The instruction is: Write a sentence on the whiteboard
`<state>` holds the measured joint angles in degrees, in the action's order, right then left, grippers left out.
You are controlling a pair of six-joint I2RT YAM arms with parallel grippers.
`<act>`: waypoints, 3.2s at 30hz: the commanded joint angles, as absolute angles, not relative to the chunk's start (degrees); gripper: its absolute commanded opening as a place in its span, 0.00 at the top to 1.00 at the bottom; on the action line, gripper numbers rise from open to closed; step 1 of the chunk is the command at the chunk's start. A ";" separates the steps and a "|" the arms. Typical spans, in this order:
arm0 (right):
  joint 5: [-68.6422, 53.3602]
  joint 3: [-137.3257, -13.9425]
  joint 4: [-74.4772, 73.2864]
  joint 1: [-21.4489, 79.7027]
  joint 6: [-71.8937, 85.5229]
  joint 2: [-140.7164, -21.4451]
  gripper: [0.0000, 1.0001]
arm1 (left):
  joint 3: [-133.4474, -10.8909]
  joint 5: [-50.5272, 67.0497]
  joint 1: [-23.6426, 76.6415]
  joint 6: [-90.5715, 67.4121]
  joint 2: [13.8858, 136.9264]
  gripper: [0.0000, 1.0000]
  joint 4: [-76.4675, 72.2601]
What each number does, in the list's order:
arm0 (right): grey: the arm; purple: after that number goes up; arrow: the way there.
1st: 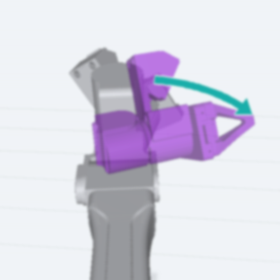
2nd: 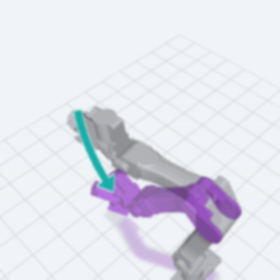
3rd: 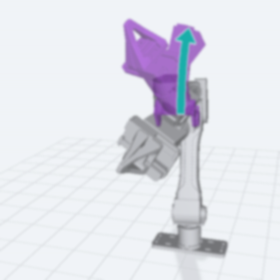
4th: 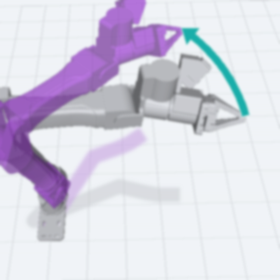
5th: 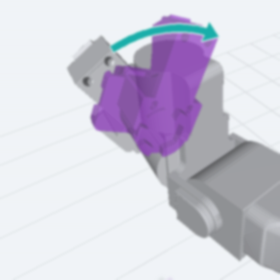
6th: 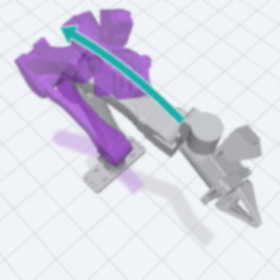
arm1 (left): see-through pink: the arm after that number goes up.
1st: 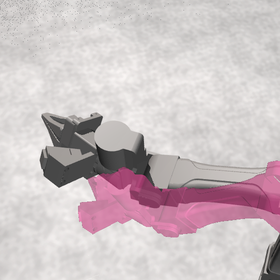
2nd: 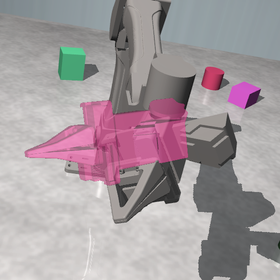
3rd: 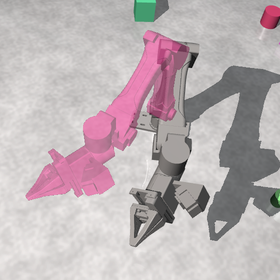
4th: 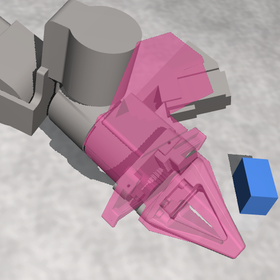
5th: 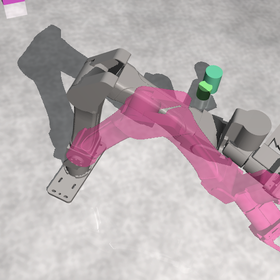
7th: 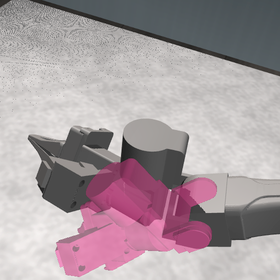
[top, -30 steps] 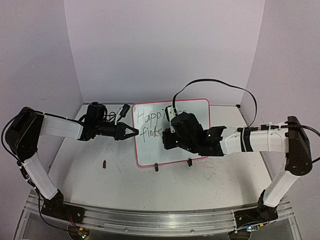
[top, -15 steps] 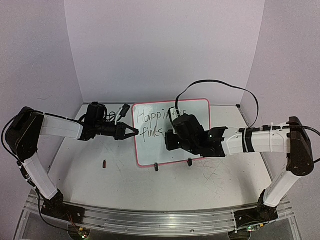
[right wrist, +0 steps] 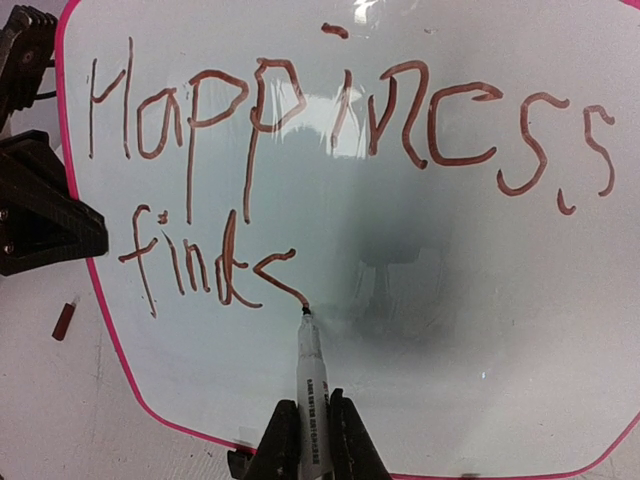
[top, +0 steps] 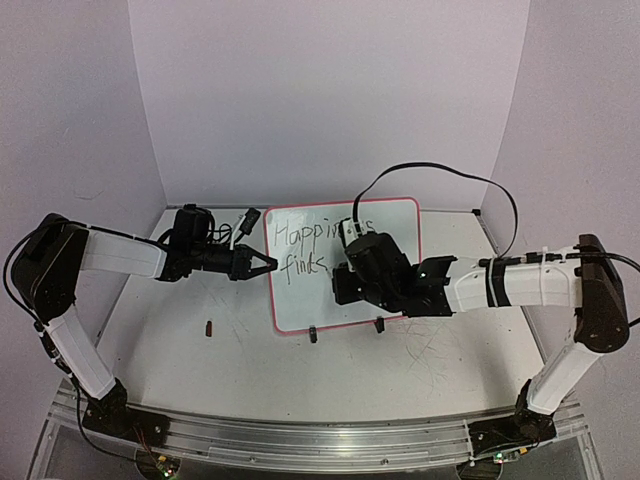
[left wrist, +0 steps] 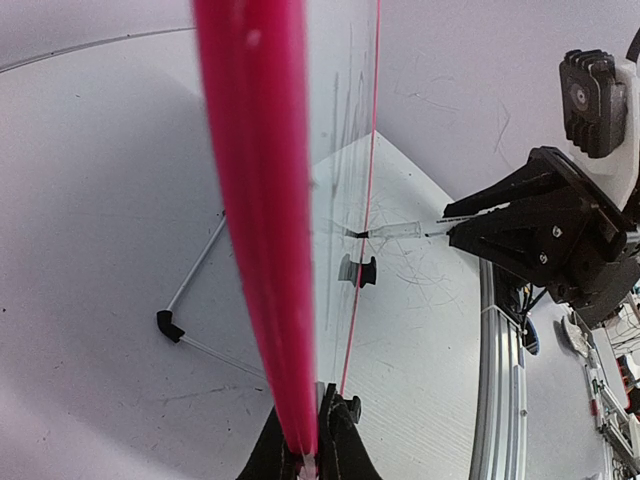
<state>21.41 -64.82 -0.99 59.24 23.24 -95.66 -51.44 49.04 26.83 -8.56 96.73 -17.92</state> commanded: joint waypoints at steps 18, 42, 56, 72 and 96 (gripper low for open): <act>21.59 -66.72 1.64 59.52 22.86 -93.23 1.00 | -52.11 41.58 27.58 -4.95 97.94 1.00 -14.11; 21.37 -65.01 3.14 56.17 21.06 -92.38 1.00 | -52.70 41.49 27.60 -4.75 98.26 1.00 -13.54; 21.53 -65.05 3.19 56.19 21.27 -92.89 1.00 | -52.70 41.57 27.60 -4.66 98.32 1.00 -13.39; 20.52 -61.53 0.48 57.38 23.97 -91.10 1.00 | -53.07 41.83 27.63 -4.57 98.98 1.00 -13.36; 26.96 -64.04 0.00 56.37 23.19 -91.67 1.00 | -52.88 41.57 27.69 -4.57 98.49 1.00 -13.15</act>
<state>23.52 -61.31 -0.16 57.26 23.64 -92.14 -52.16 49.02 27.07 -7.90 96.84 -16.86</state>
